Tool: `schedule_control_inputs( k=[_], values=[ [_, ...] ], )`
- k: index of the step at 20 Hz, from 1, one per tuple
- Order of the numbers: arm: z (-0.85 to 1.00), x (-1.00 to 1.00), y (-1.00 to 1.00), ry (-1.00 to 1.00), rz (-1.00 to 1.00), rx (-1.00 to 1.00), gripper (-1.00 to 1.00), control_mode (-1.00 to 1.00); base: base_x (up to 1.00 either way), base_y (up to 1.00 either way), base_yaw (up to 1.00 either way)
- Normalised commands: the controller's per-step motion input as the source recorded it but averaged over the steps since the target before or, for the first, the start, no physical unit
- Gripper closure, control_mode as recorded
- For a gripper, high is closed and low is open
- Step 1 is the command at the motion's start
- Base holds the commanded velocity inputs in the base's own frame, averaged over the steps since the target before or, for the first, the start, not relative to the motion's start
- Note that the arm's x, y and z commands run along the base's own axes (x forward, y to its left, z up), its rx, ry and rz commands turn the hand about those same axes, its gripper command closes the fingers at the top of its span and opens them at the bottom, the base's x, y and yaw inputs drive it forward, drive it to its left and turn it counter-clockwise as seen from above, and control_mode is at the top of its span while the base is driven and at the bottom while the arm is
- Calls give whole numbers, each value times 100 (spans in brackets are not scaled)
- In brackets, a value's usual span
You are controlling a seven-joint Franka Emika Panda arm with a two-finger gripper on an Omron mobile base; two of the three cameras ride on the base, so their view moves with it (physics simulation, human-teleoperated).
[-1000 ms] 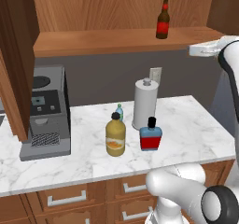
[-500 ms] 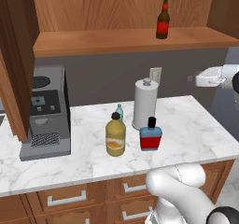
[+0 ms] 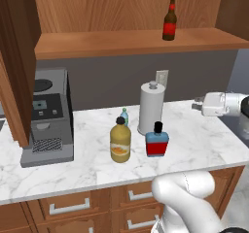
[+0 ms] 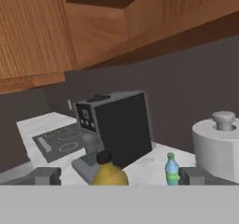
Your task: Sort all alcoholic drinks to one cabinet, and non-alcoholic drinks to the other.
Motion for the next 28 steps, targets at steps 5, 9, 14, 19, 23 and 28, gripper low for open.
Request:
schedule_control_inputs(
  k=[5,9,14,19,23,28],
  values=[
    [-52,0,3,0,19,0,-100,-100,0,0,0],
    [-43,0,9,-2,21,0,-100,-100,0,0,0],
    [-37,1,17,-4,20,0,-100,-100,0,0,0],
    [-26,9,13,-3,11,0,-100,-100,0,0,0],
    [-23,16,11,0,1,0,-100,-100,0,0,0],
    [-22,19,14,0,0,0,-100,-100,0,0,0]
  ],
)
